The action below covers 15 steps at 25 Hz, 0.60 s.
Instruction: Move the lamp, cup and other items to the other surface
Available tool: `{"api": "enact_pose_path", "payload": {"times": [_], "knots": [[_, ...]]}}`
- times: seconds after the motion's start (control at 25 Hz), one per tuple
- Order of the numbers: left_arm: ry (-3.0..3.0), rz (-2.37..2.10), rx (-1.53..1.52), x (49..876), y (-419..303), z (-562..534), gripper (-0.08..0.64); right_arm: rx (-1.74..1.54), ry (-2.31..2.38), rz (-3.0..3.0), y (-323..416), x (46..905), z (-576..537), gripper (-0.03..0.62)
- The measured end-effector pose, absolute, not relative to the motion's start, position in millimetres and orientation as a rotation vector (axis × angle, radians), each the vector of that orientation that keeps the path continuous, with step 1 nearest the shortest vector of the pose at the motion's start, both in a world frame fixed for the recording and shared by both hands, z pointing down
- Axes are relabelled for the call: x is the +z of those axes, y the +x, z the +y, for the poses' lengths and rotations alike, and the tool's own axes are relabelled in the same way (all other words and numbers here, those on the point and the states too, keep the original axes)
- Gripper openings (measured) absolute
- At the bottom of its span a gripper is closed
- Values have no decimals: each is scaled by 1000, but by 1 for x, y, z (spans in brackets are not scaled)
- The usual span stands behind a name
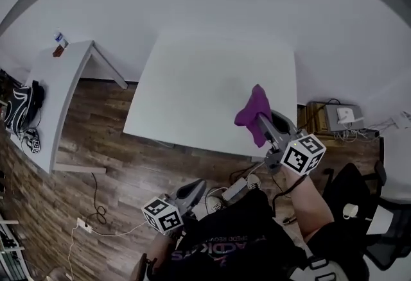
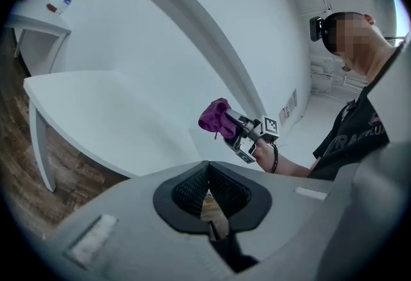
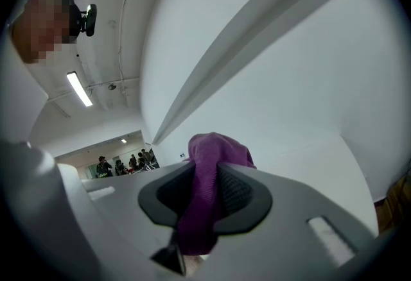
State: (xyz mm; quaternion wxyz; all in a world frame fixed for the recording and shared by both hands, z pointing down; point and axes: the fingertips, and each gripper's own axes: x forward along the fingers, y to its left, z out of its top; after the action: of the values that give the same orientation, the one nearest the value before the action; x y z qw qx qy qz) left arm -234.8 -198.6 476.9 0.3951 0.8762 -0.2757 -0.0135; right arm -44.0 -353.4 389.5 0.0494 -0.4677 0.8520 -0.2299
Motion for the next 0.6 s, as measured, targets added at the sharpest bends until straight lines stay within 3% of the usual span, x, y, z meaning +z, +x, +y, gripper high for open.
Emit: {"api": "enact_pose_path", "payload": {"times": [0.6], "knots": [[2254,-459,69,494,-184,-174,-2,-815,-1480,2452,-33,405,-227,89]]}}
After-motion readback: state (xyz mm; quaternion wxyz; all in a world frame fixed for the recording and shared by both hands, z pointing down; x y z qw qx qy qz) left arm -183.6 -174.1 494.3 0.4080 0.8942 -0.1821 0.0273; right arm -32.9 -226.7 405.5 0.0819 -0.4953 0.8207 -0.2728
